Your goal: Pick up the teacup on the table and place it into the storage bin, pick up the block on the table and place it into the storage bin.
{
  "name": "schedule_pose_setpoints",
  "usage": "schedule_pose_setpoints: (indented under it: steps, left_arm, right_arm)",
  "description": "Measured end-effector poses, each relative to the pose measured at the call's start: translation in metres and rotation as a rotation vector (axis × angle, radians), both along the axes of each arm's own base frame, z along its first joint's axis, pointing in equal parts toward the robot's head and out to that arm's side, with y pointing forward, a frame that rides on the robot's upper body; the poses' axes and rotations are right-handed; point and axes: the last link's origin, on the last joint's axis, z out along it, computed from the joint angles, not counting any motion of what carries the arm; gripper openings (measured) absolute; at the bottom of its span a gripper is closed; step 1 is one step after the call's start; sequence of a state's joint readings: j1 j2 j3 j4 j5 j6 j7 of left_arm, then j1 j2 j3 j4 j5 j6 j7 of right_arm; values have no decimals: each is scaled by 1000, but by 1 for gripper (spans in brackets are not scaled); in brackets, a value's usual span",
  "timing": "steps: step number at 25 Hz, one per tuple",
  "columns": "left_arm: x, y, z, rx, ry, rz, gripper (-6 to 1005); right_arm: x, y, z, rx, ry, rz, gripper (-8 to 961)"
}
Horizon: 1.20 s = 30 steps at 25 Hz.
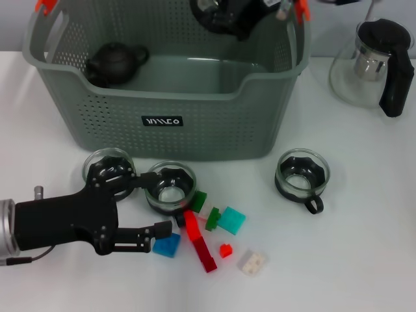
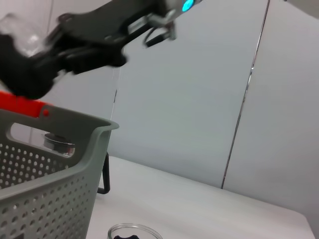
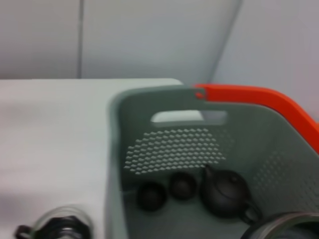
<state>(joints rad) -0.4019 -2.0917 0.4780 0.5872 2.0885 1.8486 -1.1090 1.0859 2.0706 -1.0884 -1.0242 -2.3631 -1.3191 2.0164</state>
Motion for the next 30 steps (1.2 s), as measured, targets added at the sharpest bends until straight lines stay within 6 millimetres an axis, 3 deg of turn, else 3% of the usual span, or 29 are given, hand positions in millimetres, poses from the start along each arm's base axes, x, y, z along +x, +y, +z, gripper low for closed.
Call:
schedule_pose_setpoints:
  steps: [5, 13, 30]
  left_arm:
    - [0, 0, -1, -3, -2, -1, 947]
    - [1, -1, -2, -6, -6, -1, 948]
    - [-1, -3, -2, -7, -7, 8, 948]
  right_arm:
    - [11, 20, -24, 53, -3, -28, 57]
    - [38, 29, -49, 109, -10, -90, 58]
    - [57, 31, -69, 151, -62, -104, 62]
